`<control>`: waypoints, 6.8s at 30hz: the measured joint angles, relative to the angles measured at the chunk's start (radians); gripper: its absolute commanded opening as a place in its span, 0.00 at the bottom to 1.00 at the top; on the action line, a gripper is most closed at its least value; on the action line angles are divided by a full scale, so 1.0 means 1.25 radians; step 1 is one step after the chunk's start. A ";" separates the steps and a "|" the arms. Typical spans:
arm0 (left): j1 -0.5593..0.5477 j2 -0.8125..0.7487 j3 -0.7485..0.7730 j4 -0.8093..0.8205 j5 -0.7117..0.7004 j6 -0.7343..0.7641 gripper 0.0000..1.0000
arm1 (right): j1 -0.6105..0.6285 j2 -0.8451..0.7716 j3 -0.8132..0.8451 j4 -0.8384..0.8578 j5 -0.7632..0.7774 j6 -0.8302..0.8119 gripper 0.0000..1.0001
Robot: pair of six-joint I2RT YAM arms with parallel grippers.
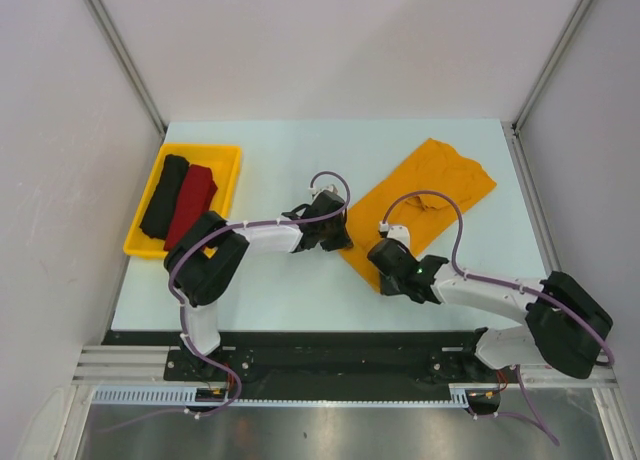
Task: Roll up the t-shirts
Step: Roll the T-shirt to the center of the board.
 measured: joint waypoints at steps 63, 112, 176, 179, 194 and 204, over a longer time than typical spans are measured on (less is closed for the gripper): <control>0.132 -0.222 -0.084 -0.004 0.037 -0.019 0.49 | -0.011 0.190 0.169 -0.031 -0.039 -0.221 0.24; 0.120 -0.161 -0.095 -0.226 -0.123 0.070 0.47 | 0.006 0.124 0.007 0.258 -0.445 0.015 0.15; -0.063 -0.175 -0.085 -0.247 -0.070 -0.038 0.27 | 0.222 -0.067 -0.014 0.143 -0.045 -0.027 0.58; -0.063 -0.169 -0.076 -0.253 -0.069 -0.038 0.28 | 0.250 -0.045 -0.010 0.139 -0.025 -0.030 0.51; -0.063 -0.165 -0.061 -0.266 -0.067 -0.016 0.56 | 0.145 -0.017 -0.009 0.090 -0.078 0.017 0.14; -0.061 -0.319 -0.096 -0.244 -0.067 0.017 0.43 | -0.009 -0.037 -0.061 0.132 -0.290 0.054 0.13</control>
